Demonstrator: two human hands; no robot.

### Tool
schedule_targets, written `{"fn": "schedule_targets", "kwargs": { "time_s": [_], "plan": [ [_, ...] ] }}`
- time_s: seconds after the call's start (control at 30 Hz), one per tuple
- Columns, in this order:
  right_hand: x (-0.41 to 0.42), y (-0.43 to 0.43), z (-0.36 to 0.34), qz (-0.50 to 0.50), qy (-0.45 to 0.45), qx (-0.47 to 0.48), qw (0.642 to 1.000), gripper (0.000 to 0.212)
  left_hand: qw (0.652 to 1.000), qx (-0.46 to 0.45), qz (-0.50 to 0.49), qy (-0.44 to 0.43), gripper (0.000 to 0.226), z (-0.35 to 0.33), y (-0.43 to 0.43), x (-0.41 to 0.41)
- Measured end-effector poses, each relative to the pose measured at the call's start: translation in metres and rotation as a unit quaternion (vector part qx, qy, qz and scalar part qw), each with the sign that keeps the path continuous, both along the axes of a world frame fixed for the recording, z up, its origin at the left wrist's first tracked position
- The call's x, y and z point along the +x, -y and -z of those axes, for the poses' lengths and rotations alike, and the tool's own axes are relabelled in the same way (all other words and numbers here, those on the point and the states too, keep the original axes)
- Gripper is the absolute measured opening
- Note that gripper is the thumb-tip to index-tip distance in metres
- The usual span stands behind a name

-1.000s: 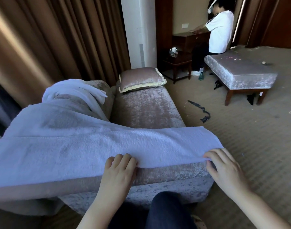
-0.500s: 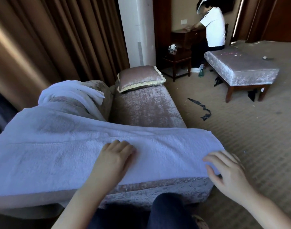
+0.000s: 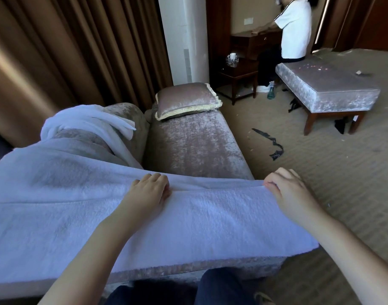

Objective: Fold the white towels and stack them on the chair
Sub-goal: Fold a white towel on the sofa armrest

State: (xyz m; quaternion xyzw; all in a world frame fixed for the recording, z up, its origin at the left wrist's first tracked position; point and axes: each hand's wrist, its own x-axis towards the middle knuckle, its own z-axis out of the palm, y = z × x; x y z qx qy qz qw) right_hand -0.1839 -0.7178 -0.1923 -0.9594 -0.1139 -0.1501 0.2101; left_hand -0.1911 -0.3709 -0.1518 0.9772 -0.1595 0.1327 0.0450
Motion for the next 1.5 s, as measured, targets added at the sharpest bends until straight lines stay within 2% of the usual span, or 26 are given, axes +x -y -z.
{"fn": "schedule_targets", "kwargs": {
  "time_s": [0.07,0.1,0.2,0.3,0.4,0.47,0.53,0.6,0.7,0.77,0.87,0.93,0.97,1.03,1.1,1.17,1.23,1.3,1.37,1.5],
  "plan": [
    [0.002,-0.004,-0.009,0.0,0.023,-0.028,0.999,0.01,0.999,-0.008,0.003,-0.034,0.021,-0.009,-0.003,0.018],
    [0.007,-0.012,-0.018,-0.001,0.045,-0.03,0.999,0.008,1.0,-0.023,0.012,-0.015,0.024,-0.013,-0.003,0.032],
    [0.043,-0.055,-0.048,-0.015,0.09,-0.01,0.996,0.007,0.999,0.039,-0.003,0.027,0.019,-0.016,0.001,0.087],
    [0.086,-0.099,-0.046,-0.031,0.097,-0.024,0.994,0.016,0.99,0.132,-0.032,-0.028,0.021,0.002,0.009,0.121],
    [0.108,-0.108,-0.025,-0.034,0.076,-0.027,0.996,0.027,0.989,0.14,-0.018,-0.046,0.024,0.019,-0.001,0.133],
    [0.115,-0.104,-0.019,-0.028,0.075,-0.012,0.997,0.026,0.985,0.162,-0.026,-0.057,0.028,0.021,-0.005,0.136],
    [0.118,-0.104,-0.017,-0.023,0.08,0.0,0.997,0.022,0.973,0.188,-0.049,-0.122,0.033,0.023,-0.006,0.137],
    [0.119,-0.104,-0.014,-0.029,0.075,0.002,0.997,0.021,0.958,0.183,-0.087,-0.201,0.04,0.026,-0.006,0.138],
    [0.118,-0.104,-0.01,-0.041,0.079,0.007,0.996,0.02,0.938,0.17,-0.137,-0.269,0.051,0.029,-0.01,0.142],
    [0.12,-0.103,-0.01,-0.04,0.081,0.009,0.996,0.02,0.934,0.162,-0.147,-0.284,0.052,0.03,-0.011,0.142],
    [0.12,-0.104,-0.008,-0.039,0.067,0.0,0.997,0.021,0.946,0.137,-0.112,-0.271,0.039,0.028,-0.009,0.14],
    [0.12,-0.105,-0.007,-0.039,0.056,-0.006,0.998,0.023,0.959,0.116,-0.081,-0.247,0.031,0.021,-0.005,0.136],
    [0.12,-0.105,-0.008,-0.039,0.048,-0.01,0.998,0.025,0.972,0.094,-0.056,-0.208,0.031,0.016,-0.004,0.133],
    [0.12,-0.106,-0.01,-0.053,0.026,-0.019,0.998,0.035,0.998,0.013,0.04,-0.04,0.038,0.005,-0.002,0.127],
    [0.118,-0.109,-0.014,-0.091,-0.01,-0.023,0.996,0.051,0.985,-0.021,0.113,0.127,0.034,-0.001,-0.003,0.122],
    [0.113,-0.113,-0.018,-0.124,-0.043,-0.02,0.991,0.064,0.972,-0.02,0.126,0.195,0.029,-0.007,0.001,0.116],
    [0.107,-0.114,-0.019,-0.142,-0.065,-0.022,0.988,0.068,0.962,-0.026,0.137,0.236,0.034,-0.017,0.008,0.105],
    [0.102,-0.112,-0.023,-0.167,-0.065,-0.024,0.984,0.064,0.948,-0.032,0.149,0.278,0.047,-0.028,0.01,0.094],
    [0.1,-0.106,-0.032,-0.199,-0.029,-0.026,0.979,0.053,0.942,-0.031,0.153,0.297,0.054,-0.041,0.007,0.083],
    [0.097,-0.075,-0.047,-0.202,0.085,-0.097,0.971,0.011,0.942,0.008,0.141,0.306,0.043,-0.056,-0.004,0.059]
  ]
}}
